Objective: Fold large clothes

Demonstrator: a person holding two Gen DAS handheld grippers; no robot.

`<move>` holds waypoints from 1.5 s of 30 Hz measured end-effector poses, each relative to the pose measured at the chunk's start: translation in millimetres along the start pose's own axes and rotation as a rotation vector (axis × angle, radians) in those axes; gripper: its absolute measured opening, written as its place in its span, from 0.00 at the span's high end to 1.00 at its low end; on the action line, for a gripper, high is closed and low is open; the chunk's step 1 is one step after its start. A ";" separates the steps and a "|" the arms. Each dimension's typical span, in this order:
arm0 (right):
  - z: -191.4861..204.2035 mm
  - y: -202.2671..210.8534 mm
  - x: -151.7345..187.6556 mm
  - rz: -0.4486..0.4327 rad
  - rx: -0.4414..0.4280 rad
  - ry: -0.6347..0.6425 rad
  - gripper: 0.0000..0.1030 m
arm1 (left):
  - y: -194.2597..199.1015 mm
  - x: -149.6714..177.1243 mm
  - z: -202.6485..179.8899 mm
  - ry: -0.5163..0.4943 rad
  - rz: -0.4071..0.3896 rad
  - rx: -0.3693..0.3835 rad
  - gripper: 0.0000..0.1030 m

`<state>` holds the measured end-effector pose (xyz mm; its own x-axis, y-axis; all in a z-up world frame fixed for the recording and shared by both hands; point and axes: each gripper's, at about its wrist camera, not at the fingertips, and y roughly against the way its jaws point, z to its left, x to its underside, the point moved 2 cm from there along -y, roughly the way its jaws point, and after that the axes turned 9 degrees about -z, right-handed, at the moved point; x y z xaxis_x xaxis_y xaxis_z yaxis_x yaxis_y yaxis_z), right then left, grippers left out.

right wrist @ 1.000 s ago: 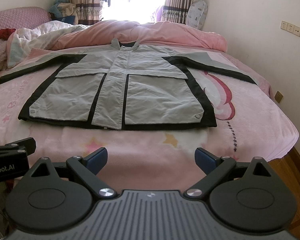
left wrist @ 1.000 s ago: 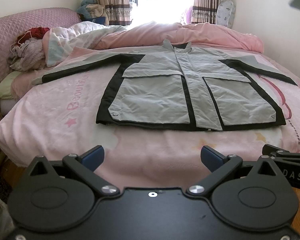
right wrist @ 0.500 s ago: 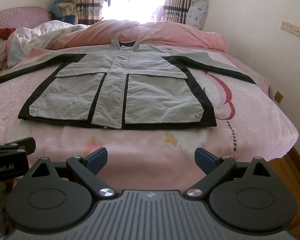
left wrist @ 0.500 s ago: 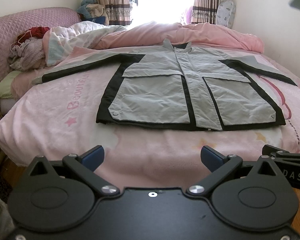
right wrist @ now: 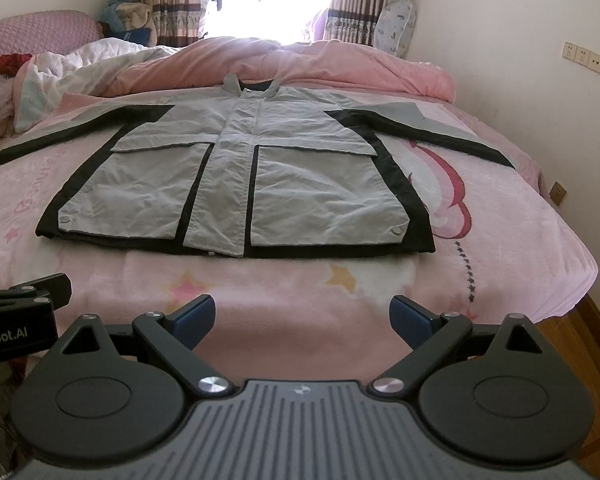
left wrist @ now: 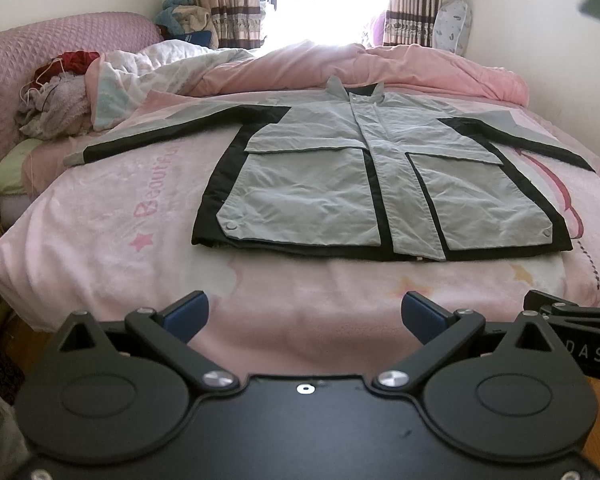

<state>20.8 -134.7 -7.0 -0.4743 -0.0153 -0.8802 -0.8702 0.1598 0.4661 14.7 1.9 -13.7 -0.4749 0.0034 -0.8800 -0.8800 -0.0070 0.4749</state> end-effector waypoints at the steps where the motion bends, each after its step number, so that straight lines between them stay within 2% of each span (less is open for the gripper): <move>1: 0.1 -1.1 -1.5 0.001 0.000 0.000 0.00 | -0.1 -0.2 -0.1 0.000 0.000 0.000 0.00; 18: 0.6 -13.0 -2.9 0.023 0.006 0.006 0.00 | -13.0 -2.7 -2.4 0.003 0.020 0.009 0.00; 30: 2.8 -34.5 -16.4 0.045 0.017 0.020 0.00 | -44.4 -16.4 1.7 0.027 0.047 0.027 0.00; 37: 6.6 -56.5 -49.9 -0.007 0.000 0.027 0.00 | -74.9 -46.7 23.0 0.088 0.018 0.027 0.00; 45: 6.9 -99.5 -119.0 -0.109 -0.022 0.009 0.00 | -122.5 -109.9 81.0 0.213 -0.080 -0.009 0.00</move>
<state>164.7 -141.9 50.7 -0.3780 -0.0398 -0.9249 -0.9192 0.1354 0.3698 174.4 83.4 25.3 -0.3915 -0.2066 -0.8967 -0.9141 -0.0244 0.4048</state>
